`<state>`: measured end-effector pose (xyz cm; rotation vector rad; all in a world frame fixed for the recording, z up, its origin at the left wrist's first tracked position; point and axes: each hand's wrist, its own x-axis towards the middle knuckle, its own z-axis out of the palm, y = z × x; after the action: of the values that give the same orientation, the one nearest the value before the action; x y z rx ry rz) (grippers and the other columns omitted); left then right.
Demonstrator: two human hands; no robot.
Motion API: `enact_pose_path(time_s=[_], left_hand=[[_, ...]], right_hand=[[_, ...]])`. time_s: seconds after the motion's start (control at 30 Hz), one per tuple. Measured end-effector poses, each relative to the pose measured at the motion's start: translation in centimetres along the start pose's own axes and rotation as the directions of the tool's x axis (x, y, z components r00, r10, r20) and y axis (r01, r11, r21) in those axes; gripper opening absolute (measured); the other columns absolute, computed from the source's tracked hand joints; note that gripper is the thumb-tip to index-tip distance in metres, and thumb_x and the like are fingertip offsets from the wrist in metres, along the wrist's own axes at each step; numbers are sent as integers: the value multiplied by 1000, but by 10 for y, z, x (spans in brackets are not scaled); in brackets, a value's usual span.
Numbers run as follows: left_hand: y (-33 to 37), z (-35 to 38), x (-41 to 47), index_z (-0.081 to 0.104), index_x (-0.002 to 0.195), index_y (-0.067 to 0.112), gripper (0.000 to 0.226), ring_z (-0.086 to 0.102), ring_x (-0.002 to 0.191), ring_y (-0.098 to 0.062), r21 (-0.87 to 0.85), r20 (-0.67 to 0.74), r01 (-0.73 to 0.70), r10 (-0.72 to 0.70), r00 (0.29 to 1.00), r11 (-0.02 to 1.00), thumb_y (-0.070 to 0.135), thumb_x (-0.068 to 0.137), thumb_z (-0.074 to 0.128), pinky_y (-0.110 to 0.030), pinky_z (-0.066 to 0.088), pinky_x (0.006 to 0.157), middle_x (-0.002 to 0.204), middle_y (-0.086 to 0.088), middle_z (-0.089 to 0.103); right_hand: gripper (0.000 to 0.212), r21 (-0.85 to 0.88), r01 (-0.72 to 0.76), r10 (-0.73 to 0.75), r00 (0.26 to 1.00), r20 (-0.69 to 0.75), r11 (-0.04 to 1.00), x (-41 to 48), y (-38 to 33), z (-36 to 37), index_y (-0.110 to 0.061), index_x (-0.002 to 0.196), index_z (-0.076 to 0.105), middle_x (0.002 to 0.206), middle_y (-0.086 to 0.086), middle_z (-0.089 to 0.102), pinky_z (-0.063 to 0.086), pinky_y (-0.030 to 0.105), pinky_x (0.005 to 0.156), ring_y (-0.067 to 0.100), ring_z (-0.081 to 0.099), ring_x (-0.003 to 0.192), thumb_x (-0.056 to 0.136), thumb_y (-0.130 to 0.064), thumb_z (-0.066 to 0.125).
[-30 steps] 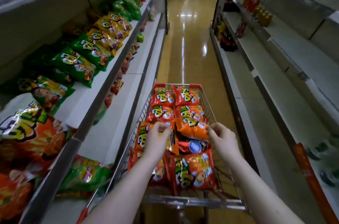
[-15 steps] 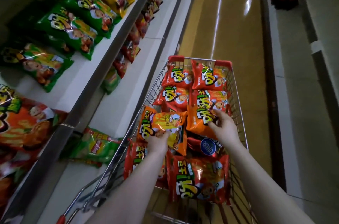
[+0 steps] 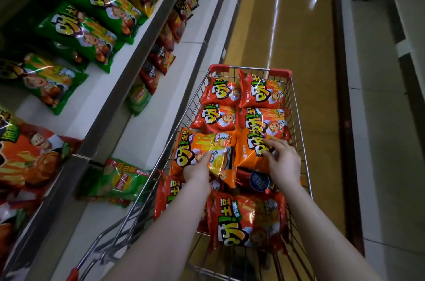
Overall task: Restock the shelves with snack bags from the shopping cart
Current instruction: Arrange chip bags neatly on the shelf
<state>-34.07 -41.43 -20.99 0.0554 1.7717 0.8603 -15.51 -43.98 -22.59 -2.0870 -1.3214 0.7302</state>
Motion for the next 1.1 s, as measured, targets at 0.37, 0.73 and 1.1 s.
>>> enact_pose_path(time_s=[0.37,0.73,1.1], left_hand=[[18,-14,-48,36,130,7,79,52,113,-26,-57,-190,-375,359,914,925,16,69,85,-39,43,98,127,-10,49],[41,-20,-89,32,140,14,63,38,128,-40,237,-20,-479,497,867,845,17,86,65,-50,36,103,143,-15,29],[64,-75,-97,33,122,28,58,57,107,-32,258,126,-534,520,845,805,26,77,70,-48,48,95,116,-7,59]], right_hand=[[27,372,-25,128,959,-254,928,-28,-66,-53,-21,119,65,118,3,66,44,29,87,21,59,111,93,-26,57],[31,484,229,-216,973,-83,845,-53,-130,-51,-23,125,58,116,-7,55,46,42,96,13,53,112,96,-32,51],[52,597,-45,-243,887,393,801,-35,-141,-55,-18,105,58,106,7,68,53,47,87,25,67,94,70,-54,71]])
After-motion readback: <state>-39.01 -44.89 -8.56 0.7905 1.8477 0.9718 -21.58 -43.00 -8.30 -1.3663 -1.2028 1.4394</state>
